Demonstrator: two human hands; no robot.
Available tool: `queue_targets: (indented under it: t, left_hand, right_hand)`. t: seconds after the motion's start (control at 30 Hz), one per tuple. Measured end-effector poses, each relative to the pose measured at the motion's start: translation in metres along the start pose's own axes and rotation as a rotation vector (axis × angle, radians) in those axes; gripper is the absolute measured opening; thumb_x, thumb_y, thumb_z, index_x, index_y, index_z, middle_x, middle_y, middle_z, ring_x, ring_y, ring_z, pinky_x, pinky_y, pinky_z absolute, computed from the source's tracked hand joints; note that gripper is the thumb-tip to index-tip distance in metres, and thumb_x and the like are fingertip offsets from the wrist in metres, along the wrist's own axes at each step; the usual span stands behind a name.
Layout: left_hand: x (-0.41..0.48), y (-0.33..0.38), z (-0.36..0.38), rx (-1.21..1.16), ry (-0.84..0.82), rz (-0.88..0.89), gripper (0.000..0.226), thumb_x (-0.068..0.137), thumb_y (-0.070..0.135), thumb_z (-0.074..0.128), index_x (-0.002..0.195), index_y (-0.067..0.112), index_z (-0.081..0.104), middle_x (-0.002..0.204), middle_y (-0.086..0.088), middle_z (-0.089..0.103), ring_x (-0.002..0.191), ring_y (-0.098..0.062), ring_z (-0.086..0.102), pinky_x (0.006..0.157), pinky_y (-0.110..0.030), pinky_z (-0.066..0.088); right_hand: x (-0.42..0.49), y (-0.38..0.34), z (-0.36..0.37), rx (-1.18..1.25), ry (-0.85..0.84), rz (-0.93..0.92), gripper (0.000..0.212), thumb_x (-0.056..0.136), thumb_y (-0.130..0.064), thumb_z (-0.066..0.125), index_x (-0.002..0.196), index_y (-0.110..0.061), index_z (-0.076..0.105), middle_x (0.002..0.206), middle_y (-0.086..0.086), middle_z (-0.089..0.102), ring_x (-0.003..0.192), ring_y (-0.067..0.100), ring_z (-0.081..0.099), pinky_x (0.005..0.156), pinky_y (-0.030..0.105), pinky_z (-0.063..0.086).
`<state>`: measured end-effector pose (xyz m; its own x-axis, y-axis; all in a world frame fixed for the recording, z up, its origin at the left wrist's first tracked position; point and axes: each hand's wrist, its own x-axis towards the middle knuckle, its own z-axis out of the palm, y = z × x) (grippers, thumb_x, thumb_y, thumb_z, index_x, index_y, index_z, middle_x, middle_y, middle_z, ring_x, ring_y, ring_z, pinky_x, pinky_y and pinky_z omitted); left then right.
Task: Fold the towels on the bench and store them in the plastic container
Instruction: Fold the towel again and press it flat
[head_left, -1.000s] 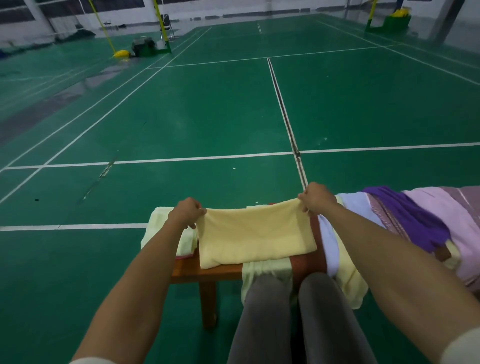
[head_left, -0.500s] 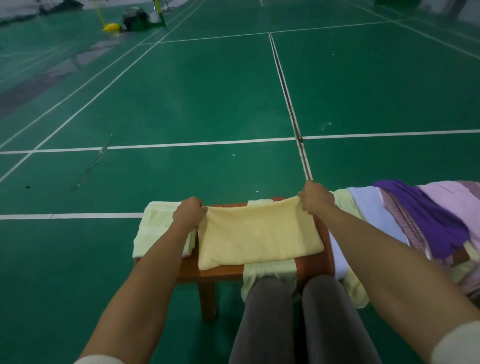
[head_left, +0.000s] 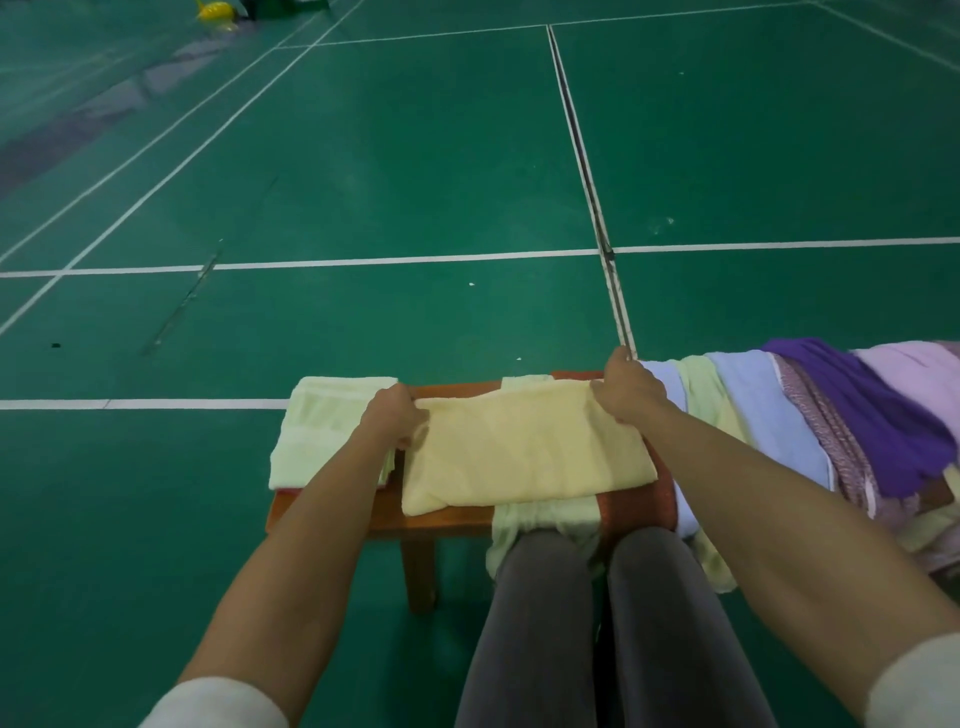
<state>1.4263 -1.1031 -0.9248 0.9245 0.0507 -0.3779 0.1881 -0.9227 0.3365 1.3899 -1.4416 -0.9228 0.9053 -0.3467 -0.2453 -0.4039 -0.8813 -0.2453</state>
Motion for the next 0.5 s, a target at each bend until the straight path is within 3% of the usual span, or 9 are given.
queue_targets:
  t: [0.07,0.17,0.3,0.33,0.43,0.5]
  left_hand:
    - [-0.003,0.003,0.002,-0.023,-0.038,-0.002,0.043,0.096,0.027,0.067,0.134,0.014,0.052,0.109,-0.01,0.064,0.069,-0.026,0.073,0.062,-0.038,0.065]
    - [-0.008,0.007,0.004,-0.047,-0.066,-0.009,0.051,0.094,0.029,0.07,0.136,0.013,0.046,0.113,-0.01,0.06,0.073,-0.026,0.072,0.063,-0.039,0.065]
    - [-0.013,0.01,0.008,-0.064,-0.083,-0.055,0.07,0.096,0.033,0.069,0.151,0.011,0.032,0.106,-0.007,0.057,0.076,-0.021,0.065,0.056,-0.029,0.056]
    - [-0.014,0.01,0.01,-0.057,-0.111,-0.058,0.074,0.096,0.036,0.069,0.153,0.01,0.03,0.111,-0.008,0.057,0.083,-0.022,0.064,0.059,-0.027,0.053]
    - [-0.019,0.009,0.015,-0.059,-0.158,-0.067,0.072,0.092,0.044,0.072,0.146,0.008,0.042,0.139,-0.011,0.056,0.116,-0.029,0.06,0.088,-0.034,0.053]
    - [-0.02,0.009,0.015,-0.061,-0.177,-0.073,0.071,0.089,0.046,0.075,0.141,0.007,0.047,0.137,-0.011,0.058,0.113,-0.028,0.059,0.091,-0.037,0.051]
  right_hand:
    - [-0.01,-0.009,0.001,-0.065,-0.009,-0.05,0.063,0.101,-0.028,0.049,0.153,-0.005,0.021,0.12,0.017,0.062,0.102,0.035,0.064,0.068,0.036,0.047]
    - [-0.025,-0.028,0.007,-0.086,-0.009,-0.114,0.044,0.098,-0.02,0.051,0.138,-0.007,0.037,0.116,0.016,0.064,0.102,0.035,0.064,0.069,0.036,0.043]
    - [-0.047,-0.063,0.024,-0.034,-0.088,-0.239,0.026,0.097,-0.02,0.051,0.121,-0.01,0.052,0.119,0.012,0.063,0.105,0.034,0.063,0.073,0.034,0.043]
    - [-0.056,-0.073,0.028,-0.051,-0.103,-0.286,0.024,0.098,-0.021,0.05,0.119,-0.011,0.053,0.118,0.011,0.064,0.103,0.032,0.063,0.072,0.034,0.043]
    - [-0.08,-0.102,0.041,-0.037,-0.139,-0.417,0.022,0.099,-0.026,0.05,0.116,-0.014,0.056,0.115,0.009,0.065,0.099,0.029,0.062,0.075,0.036,0.048]
    - [-0.093,-0.118,0.054,-0.017,-0.191,-0.48,0.023,0.099,-0.034,0.055,0.114,-0.017,0.058,0.115,0.008,0.065,0.098,0.027,0.061,0.081,0.038,0.052]
